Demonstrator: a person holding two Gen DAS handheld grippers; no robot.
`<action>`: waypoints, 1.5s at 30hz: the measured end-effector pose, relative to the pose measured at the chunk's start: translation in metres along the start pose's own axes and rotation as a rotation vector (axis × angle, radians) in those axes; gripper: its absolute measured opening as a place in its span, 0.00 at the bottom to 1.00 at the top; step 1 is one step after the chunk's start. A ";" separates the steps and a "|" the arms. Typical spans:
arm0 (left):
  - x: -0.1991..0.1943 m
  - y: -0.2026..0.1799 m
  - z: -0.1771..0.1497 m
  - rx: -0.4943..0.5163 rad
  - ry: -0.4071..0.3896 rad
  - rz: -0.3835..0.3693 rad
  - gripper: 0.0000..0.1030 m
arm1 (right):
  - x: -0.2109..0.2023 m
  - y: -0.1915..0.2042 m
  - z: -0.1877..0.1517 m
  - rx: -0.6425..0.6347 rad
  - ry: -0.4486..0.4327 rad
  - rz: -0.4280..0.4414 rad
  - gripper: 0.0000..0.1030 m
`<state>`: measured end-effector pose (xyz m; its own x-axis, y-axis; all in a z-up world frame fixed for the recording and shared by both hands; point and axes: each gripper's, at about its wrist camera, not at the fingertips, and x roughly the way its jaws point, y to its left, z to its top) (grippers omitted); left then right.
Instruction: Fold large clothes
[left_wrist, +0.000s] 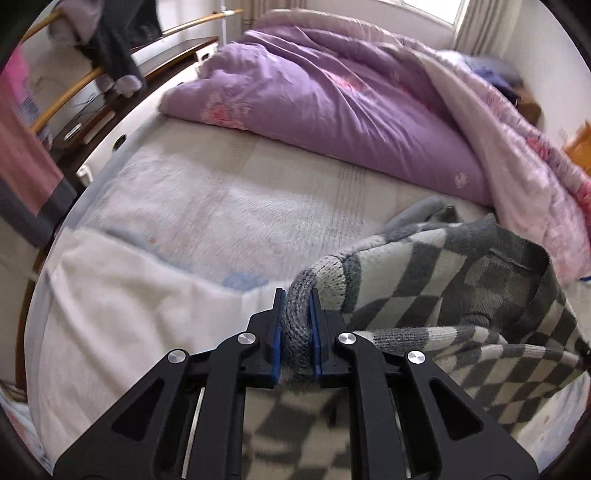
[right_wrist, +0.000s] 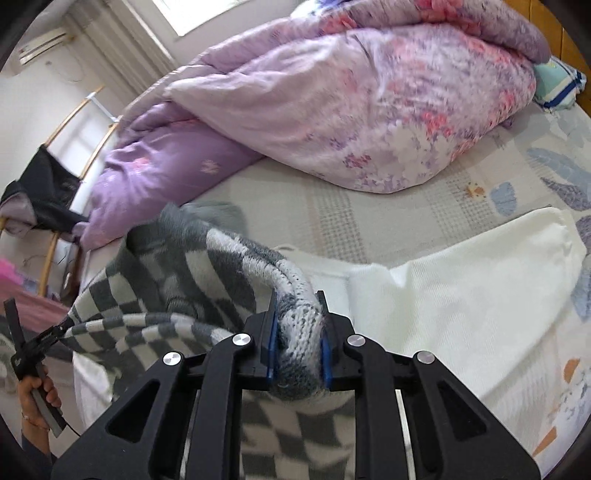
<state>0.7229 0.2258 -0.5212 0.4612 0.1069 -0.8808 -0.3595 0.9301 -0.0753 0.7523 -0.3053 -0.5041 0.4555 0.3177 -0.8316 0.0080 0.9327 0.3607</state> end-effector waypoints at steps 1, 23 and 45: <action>-0.009 0.004 -0.005 -0.011 -0.005 -0.005 0.11 | -0.012 0.002 -0.006 -0.007 -0.005 0.011 0.16; -0.098 0.181 -0.327 -0.175 0.268 -0.080 0.07 | -0.130 -0.050 -0.331 0.067 0.178 -0.144 0.19; -0.055 0.184 -0.363 -0.536 0.276 -0.208 0.58 | -0.093 -0.083 -0.369 0.558 0.112 0.125 0.20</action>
<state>0.3374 0.2635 -0.6565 0.3651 -0.2179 -0.9051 -0.6737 0.6092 -0.4184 0.3807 -0.3492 -0.6124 0.3869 0.4640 -0.7968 0.4416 0.6654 0.6019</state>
